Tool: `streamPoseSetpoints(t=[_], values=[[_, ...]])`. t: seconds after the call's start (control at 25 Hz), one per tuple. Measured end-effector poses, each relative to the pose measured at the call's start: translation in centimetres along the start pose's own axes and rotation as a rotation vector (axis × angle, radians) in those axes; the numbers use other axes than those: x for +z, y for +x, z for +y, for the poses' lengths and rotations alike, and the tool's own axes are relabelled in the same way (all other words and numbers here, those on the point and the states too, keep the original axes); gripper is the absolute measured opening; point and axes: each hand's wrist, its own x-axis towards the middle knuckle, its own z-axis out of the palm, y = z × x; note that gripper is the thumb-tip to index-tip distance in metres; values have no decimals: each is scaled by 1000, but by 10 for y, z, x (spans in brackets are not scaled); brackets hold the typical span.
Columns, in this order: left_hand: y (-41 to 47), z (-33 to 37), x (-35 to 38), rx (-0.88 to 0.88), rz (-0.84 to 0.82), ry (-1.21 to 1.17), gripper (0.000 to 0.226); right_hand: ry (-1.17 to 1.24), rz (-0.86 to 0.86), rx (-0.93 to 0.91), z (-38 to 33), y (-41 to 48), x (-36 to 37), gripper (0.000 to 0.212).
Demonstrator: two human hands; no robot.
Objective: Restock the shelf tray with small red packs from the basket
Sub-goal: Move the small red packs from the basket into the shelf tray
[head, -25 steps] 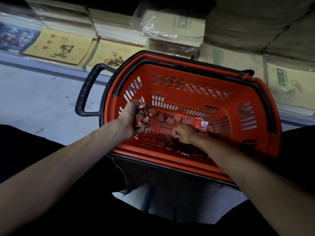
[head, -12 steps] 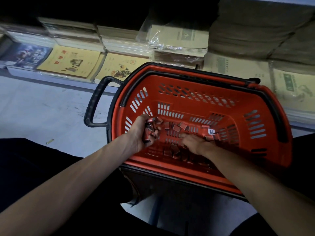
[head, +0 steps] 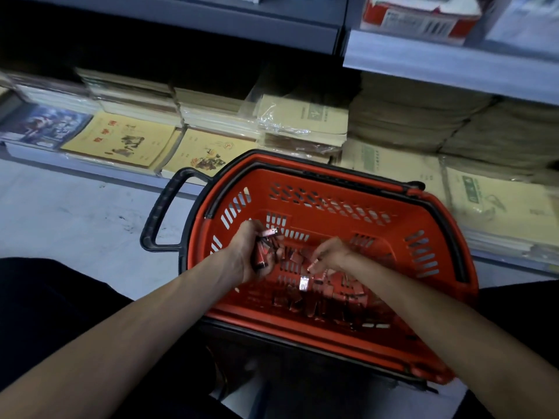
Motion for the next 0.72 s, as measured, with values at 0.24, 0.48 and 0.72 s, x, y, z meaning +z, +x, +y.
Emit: streamPoseSetpoints(t=[0.24, 0.48, 0.72], values=[[-15, 13, 26, 66, -73, -181, 34, -3, 220, -414, -82, -91, -90, 24], [-39, 14, 55, 134, -259, -286, 22, 64, 426, -728, -112, -168, -105, 21], [-39, 17, 78, 197, -279, -380, 38, -3, 439, -857, -124, -148, -93, 22]])
